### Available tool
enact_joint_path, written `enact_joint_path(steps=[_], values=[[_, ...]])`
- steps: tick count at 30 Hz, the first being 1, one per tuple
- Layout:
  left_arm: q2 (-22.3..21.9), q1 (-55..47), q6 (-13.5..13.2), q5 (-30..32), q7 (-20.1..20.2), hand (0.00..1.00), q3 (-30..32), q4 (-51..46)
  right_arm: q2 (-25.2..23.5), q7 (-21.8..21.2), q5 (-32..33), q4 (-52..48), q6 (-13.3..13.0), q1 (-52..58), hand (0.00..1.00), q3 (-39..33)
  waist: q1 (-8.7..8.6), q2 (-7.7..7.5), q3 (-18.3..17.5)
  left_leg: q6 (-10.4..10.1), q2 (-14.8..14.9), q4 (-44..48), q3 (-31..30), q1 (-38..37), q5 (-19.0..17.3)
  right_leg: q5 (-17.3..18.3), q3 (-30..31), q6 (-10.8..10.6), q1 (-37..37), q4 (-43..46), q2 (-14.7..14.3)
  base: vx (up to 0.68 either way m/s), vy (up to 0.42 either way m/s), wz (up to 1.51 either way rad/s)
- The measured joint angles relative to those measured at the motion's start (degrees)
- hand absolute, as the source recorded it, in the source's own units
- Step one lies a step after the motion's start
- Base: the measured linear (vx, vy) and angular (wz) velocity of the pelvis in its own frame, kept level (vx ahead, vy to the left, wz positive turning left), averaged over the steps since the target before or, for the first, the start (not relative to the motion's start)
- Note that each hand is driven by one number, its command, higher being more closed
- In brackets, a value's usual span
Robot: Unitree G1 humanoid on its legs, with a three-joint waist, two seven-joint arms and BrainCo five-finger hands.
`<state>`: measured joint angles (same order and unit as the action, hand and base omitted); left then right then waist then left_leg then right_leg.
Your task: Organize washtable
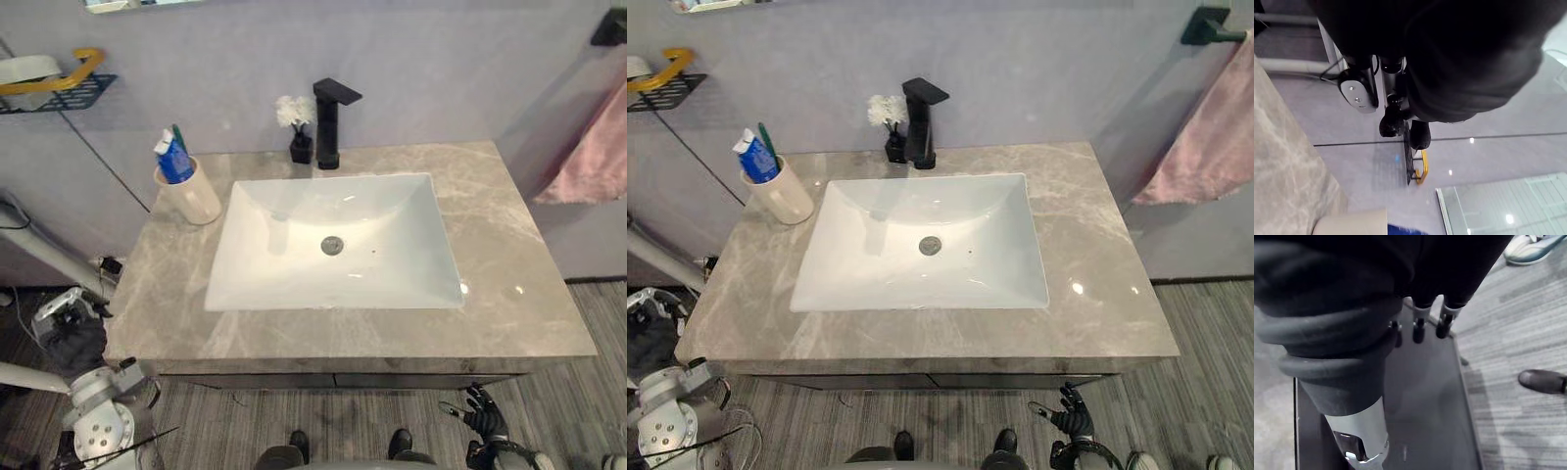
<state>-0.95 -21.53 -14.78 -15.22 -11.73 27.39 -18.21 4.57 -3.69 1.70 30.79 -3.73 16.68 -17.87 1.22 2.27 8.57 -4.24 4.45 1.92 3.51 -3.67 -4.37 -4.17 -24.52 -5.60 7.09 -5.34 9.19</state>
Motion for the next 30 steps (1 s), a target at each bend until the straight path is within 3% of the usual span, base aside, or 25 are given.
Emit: enact_joint_path(steps=[4,10,11,17,22,30], values=[[-4.12,-4.64,0.90,-4.60,0.51,1.00,-0.27,7.75,-0.84,1.32,0.16,-0.14,0.17,3.12,0.00,0.90,-0.14,-0.15,-2.17,0.65,-0.18,-0.92,-1.06,-0.08,0.36,2.02,-4.73,-0.83,1.71,1.35,0.99,-0.01,0.012,0.49],[-5.59,-6.50,3.44,-9.62,3.11,1.00,-0.95,21.40,-1.57,2.43,1.07,-0.48,0.38,6.29,0.00,0.91,0.95,-0.23,-4.12,0.60,0.17,0.96,-0.18,-0.14,0.45,4.69,-6.67,-1.29,1.53,5.33,2.20,0.05,0.033,0.21],[-5.47,-6.44,3.92,-10.12,3.86,0.00,-1.14,24.22,-2.09,2.55,1.17,-0.54,0.43,6.55,0.00,0.92,0.93,-0.37,-4.46,0.59,0.36,0.99,0.00,-0.16,0.44,5.14,-6.93,-1.32,1.47,5.59,2.15,0.00,-0.004,0.10],[-4.26,-3.47,5.86,-9.59,5.67,0.00,-7.20,42.35,-2.51,4.20,2.80,-0.57,0.47,7.36,0.00,2.26,1.03,0.18,-5.63,0.19,1.22,0.62,1.71,-0.29,0.69,5.88,-7.83,-1.35,1.59,6.23,1.95,-0.01,-0.009,0.01],[-2.94,0.65,8.07,-2.23,8.14,0.00,-17.28,58.27,-2.12,4.79,2.88,3.25,-0.10,4.67,0.00,4.46,0.68,0.07,-5.76,-0.95,2.03,-1.47,3.23,-2.06,1.66,4.76,-6.06,-0.84,1.76,4.39,0.54,-0.01,-0.013,-0.16],[1.09,5.07,7.94,6.05,9.56,0.00,-24.25,63.45,-1.83,4.77,2.68,9.38,-0.21,-0.59,0.00,6.29,-0.34,0.45,-5.20,-1.36,2.55,-2.19,6.30,-3.53,1.88,1.63,-2.38,-0.08,2.59,-0.26,-1.72,-0.02,0.001,-0.25]])
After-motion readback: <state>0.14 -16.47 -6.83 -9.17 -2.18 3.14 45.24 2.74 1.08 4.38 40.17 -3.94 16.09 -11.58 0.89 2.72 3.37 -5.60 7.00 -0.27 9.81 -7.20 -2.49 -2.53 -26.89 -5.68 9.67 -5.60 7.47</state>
